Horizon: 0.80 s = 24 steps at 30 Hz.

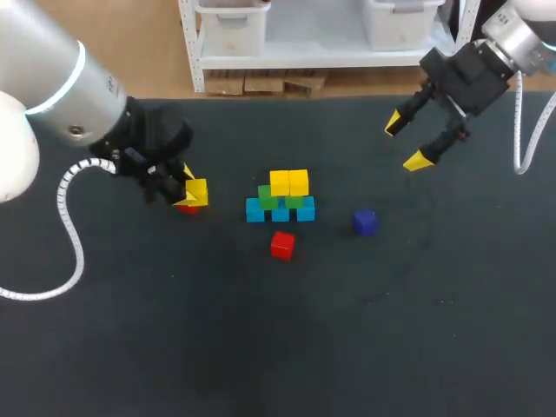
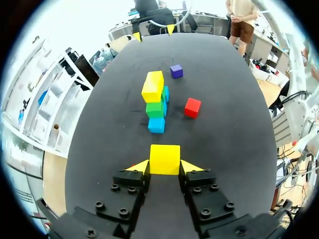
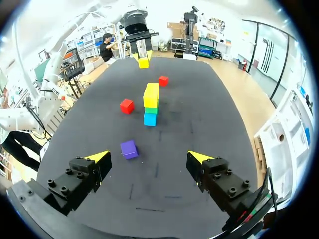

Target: Place the blue cubes, place green cubes on the blue cubes, place the yellow cubes on the green cubes, then place the red cubes on the yellow cubes, and place purple cube on the red cubes.

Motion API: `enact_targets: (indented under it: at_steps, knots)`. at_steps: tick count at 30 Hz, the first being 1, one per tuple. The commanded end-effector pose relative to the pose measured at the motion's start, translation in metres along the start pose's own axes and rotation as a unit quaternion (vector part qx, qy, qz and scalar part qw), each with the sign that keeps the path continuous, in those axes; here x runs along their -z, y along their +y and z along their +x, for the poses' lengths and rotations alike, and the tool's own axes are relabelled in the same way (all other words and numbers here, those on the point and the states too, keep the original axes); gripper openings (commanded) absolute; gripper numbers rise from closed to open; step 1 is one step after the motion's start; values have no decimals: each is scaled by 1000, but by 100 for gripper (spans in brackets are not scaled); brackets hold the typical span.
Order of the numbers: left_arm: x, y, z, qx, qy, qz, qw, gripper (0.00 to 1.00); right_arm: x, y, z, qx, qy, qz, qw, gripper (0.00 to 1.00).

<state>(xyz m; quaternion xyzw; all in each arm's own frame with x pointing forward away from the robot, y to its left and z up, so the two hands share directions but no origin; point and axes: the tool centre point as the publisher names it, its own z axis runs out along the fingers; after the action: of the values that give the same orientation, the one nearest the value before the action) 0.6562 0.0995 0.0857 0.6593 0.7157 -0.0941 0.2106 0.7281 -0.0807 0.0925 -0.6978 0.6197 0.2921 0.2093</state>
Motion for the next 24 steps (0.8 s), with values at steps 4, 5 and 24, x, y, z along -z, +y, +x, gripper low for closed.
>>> enact_targets:
  at_steps: [4,5,24]
  knots:
    - [-16,14,-25,-17,0,11,1000,0,0,-1,0,1,-1,-1,1000,100]
    - [-18,15,-28,-18,0,11,1000,0,0,-1,0,1,-1,-1,1000,100]
    - [-44,32,-50,-8,-9,25,1000,0,0,-1,0,1,-1,-1,1000,100]
